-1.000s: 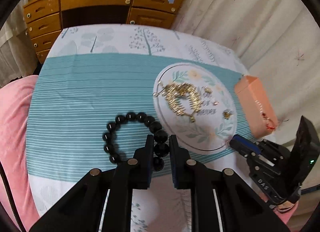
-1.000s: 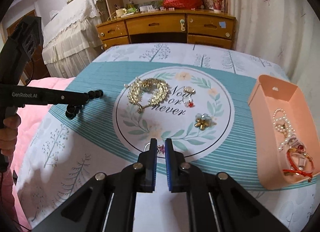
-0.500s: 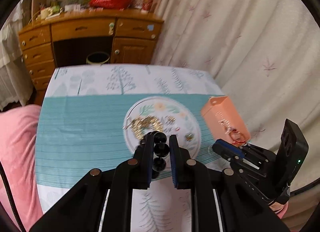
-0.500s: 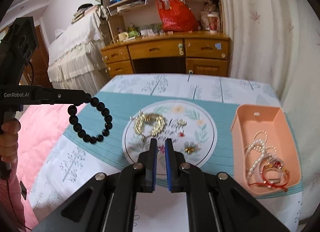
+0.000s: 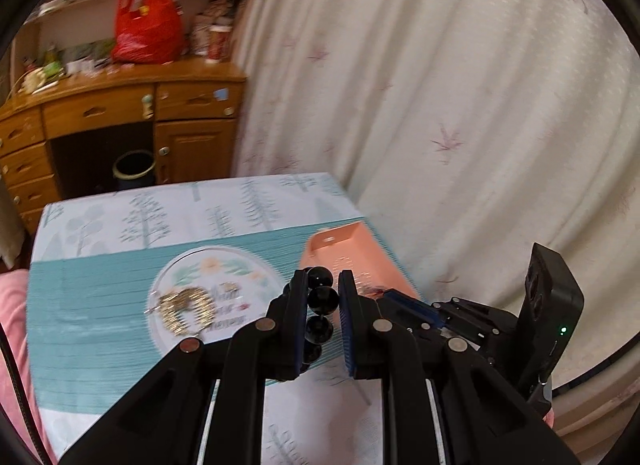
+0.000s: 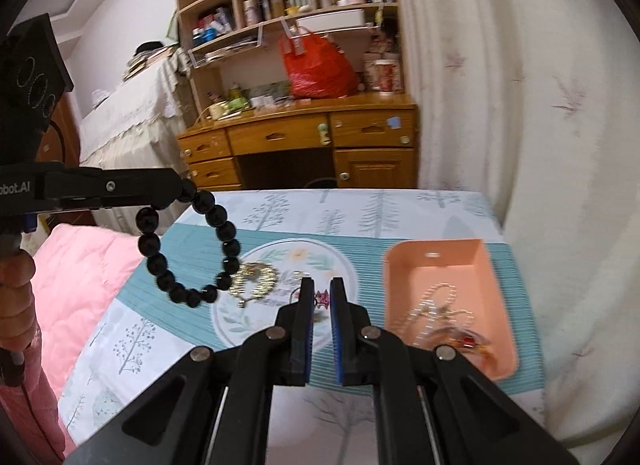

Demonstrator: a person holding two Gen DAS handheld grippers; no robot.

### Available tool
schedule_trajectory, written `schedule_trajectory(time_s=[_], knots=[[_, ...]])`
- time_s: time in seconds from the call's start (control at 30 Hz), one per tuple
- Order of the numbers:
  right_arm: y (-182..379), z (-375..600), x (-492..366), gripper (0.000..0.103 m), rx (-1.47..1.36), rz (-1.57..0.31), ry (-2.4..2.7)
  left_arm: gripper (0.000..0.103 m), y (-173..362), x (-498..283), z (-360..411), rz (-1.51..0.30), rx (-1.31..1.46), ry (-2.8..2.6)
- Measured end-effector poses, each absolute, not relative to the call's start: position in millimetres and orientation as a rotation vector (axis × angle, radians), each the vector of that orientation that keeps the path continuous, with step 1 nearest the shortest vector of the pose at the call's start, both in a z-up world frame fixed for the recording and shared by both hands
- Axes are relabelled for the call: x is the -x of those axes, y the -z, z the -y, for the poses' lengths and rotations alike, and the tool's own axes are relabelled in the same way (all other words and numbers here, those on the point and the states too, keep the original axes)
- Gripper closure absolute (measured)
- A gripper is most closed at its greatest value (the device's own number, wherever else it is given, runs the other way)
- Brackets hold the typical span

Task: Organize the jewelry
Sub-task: 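Carry the black bracelet and ring into the peach box and open both tools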

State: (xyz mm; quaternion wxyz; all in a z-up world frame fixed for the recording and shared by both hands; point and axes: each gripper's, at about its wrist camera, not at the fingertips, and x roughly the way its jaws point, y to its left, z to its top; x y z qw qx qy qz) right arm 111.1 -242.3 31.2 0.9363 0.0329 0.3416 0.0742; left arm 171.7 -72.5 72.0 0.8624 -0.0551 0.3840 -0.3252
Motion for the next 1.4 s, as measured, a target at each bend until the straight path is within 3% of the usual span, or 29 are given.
schedule_trajectory(time_s=[0.37, 0.9, 0.93, 1.0, 1.03, 1.07, 1.1, 1.13, 1.2, 1.3, 1.4], knots=[[-36.4, 309.5, -104.5, 0.095, -0.137, -0.733, -0.021, 0.09, -64.0, -183.6, 140.6, -0.782, 0.141, 0.803], [-1.8, 345.3, -112.2, 0.095, -0.204, -0.759, 0.058, 0.09, 4.3, -226.8, 208.0, -0.878, 0.176, 0.857], [-0.3, 346.0, -113.3, 0.095, -0.213, -0.751, 0.059, 0.088, 5.6, -227.1, 208.8, -0.875, 0.171, 0.854], [4.3, 348.5, -116.0, 0.093, -0.235, -0.741, 0.067, 0.072, 6.9, -227.9, 207.9, -0.875, 0.162, 0.832], [8.1, 350.7, -118.8, 0.089, -0.255, -0.752, 0.064, 0.053, 6.2, -228.2, 206.3, -0.874, 0.151, 0.816], [10.6, 352.9, -120.9, 0.073, -0.27, -0.764, 0.061, 0.035, 5.2, -228.3, 203.4, -0.867, 0.141, 0.8], [13.6, 355.2, -121.8, 0.055, -0.289, -0.776, 0.062, 0.031, 4.0, -228.1, 201.5, -0.859, 0.136, 0.784], [16.1, 356.9, -121.9, 0.051, -0.304, -0.787, 0.071, 0.03, 3.5, -228.9, 199.7, -0.856, 0.134, 0.776], [17.4, 357.7, -121.2, 0.051, -0.309, -0.791, 0.085, 0.029, 1.4, -230.8, 194.9, -0.869, 0.138, 0.77], [13.8, 355.5, -118.7, 0.051, -0.31, -0.784, 0.092, 0.019, 0.1, -233.8, 188.5, -0.886, 0.149, 0.754], [12.1, 350.8, -117.8, 0.049, -0.32, -0.783, 0.083, 0.018, -0.5, -233.7, 184.8, -0.89, 0.122, 0.712]])
